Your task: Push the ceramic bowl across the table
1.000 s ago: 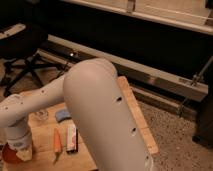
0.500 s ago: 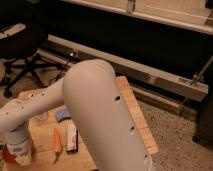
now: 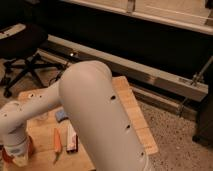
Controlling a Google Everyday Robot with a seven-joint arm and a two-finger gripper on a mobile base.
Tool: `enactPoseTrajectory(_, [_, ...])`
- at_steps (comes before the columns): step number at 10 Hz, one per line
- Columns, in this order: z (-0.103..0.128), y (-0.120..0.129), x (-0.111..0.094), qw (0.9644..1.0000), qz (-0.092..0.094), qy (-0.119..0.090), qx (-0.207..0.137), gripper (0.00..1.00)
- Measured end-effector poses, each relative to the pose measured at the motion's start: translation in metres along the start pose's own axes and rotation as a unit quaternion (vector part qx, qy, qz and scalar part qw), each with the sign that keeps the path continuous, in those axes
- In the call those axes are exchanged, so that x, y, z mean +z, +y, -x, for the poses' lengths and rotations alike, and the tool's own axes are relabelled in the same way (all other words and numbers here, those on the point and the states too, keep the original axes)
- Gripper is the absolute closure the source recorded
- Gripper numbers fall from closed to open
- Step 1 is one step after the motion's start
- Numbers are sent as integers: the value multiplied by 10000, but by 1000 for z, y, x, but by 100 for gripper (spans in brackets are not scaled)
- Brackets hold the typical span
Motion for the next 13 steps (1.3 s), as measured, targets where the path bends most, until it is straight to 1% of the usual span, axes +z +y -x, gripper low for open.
enactPoseTrajectory(4, [14, -2, 7, 9998, 40, 13, -205, 100])
enactPoseTrajectory(6, [20, -6, 7, 9997, 13, 9, -254, 100])
enactPoseTrajectory(9, [27, -12, 4, 9995, -81, -16, -296, 100])
enactPoseTrajectory(13, [32, -16, 2, 9992, -121, 30, -367, 100])
